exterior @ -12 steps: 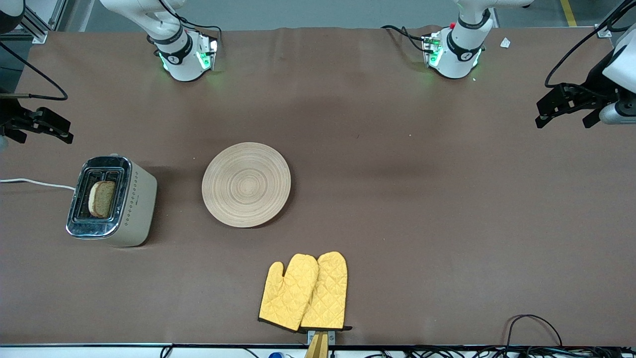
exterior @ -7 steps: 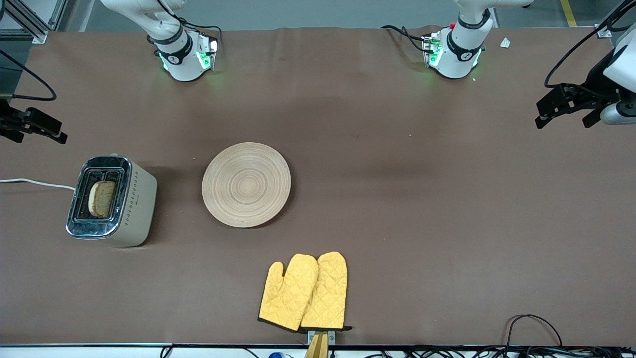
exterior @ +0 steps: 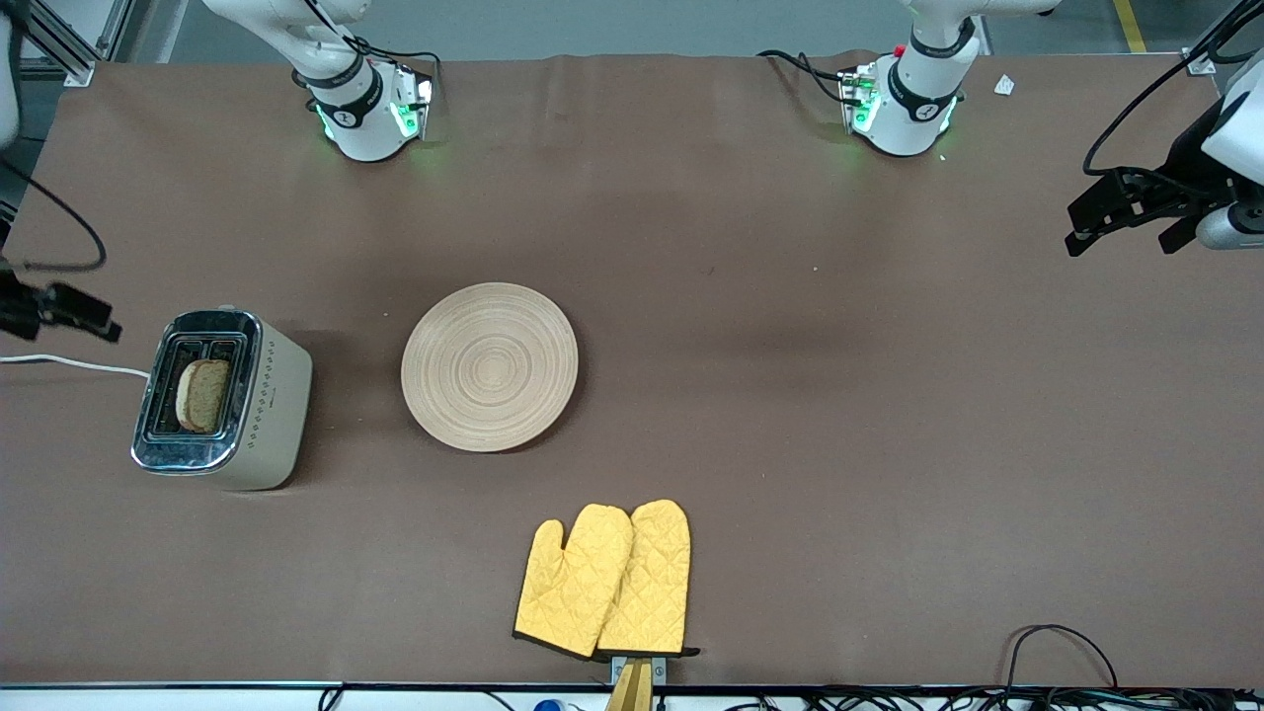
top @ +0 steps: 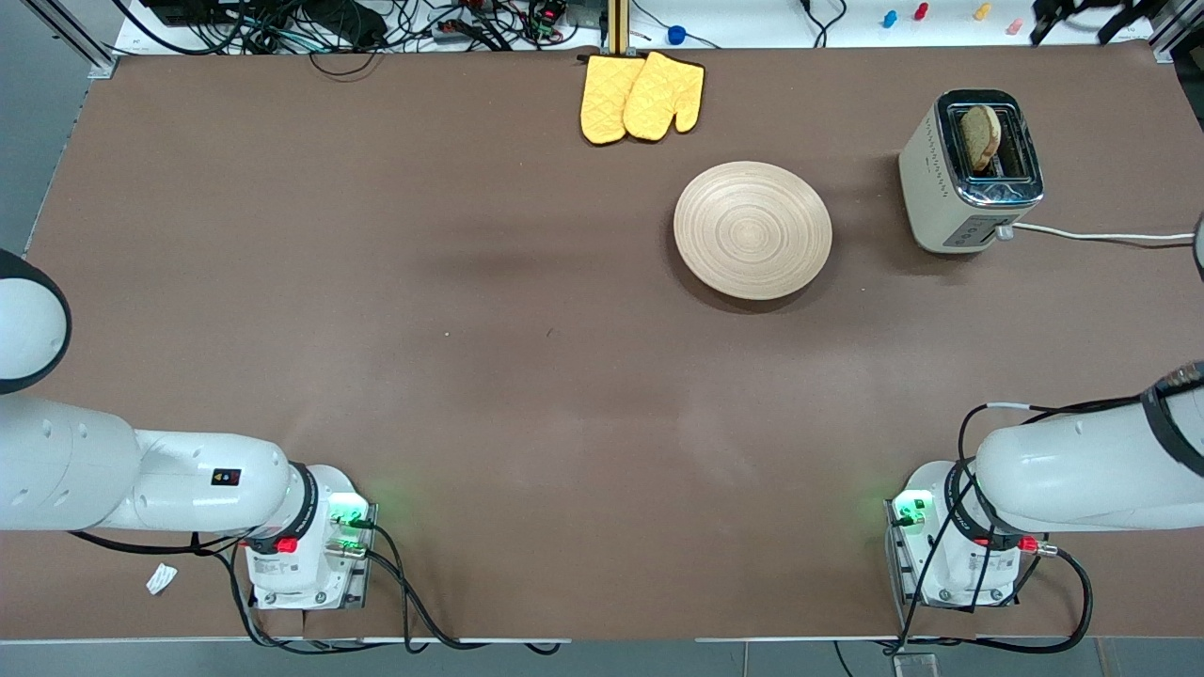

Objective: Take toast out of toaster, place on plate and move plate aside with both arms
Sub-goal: 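Reach the right gripper down into the toaster slot and grasp the bread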

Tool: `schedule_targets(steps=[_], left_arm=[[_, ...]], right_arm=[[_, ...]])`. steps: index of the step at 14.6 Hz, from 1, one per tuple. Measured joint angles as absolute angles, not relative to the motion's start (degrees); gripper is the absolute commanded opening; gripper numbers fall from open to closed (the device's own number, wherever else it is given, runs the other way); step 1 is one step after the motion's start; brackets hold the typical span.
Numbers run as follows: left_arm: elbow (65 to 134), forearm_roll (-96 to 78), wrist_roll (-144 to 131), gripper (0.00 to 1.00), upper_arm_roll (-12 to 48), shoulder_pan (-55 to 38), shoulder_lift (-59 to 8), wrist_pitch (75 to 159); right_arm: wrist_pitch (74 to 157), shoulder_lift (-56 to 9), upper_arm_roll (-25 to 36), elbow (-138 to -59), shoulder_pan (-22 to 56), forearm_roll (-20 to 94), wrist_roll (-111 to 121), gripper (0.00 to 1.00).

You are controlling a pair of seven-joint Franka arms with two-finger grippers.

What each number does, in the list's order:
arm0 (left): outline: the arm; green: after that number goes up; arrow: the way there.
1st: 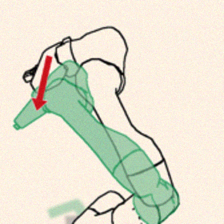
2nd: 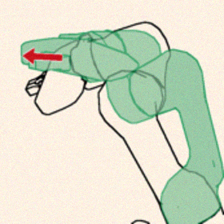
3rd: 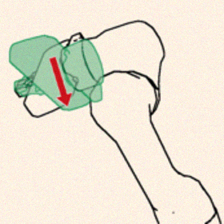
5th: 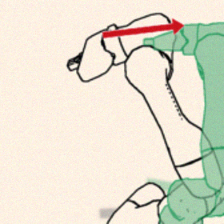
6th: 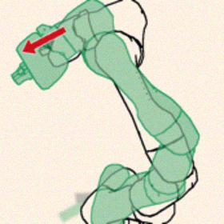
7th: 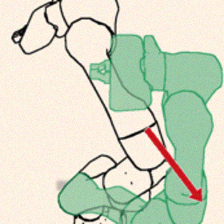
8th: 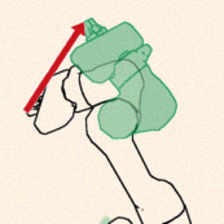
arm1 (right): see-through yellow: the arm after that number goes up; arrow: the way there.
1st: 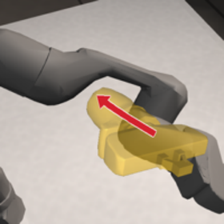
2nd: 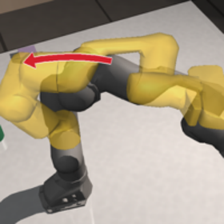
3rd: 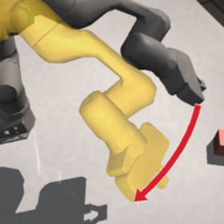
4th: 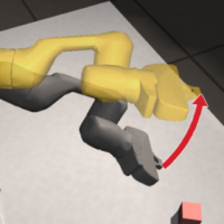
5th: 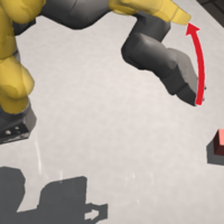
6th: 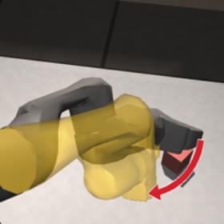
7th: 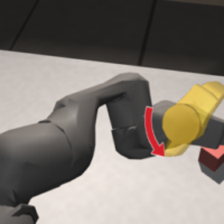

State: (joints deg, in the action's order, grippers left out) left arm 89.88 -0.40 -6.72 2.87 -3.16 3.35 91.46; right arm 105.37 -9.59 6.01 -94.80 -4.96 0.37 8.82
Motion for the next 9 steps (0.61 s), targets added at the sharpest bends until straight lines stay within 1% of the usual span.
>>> schedule_targets(steps=[2,4,5,6,7,9], left_arm=[[89.69,-0.4,-6.72,1.0,2.9,-3.25,3.35,91.49],[89.64,-0.4,-6.68,1.0,2.91,-3.25,3.35,91.5],[89.64,-0.4,-6.65,1.0,2.91,-3.2,3.33,91.49],[89.64,-0.4,-6.62,1.0,2.91,-3.15,3.3,91.49],[89.64,-0.4,-6.61,1.0,2.9,-3.12,3.21,91.49],[89.64,-0.4,-6.61,1.0,2.9,-3.12,2.82,91.49]], right_arm=[[112.58,-13.99,6.0,-98.11,-5.51,0.37,9.37,1.0],[118.31,-16.44,5.75,-101.28,-5.48,0.37,9.37,1.0],[119.7,-17.17,5.61,-102.26,-5.46,0.37,9.37,0.89],[120.29,-17.65,5.47,-102.77,-5.39,0.37,9.37,0.13],[120.35,-17.83,5.37,-102.94,-5.33,0.37,9.37,0.0],[120.14,-17.84,5.3,-102.98,-5.31,0.37,9.38,0.0]])
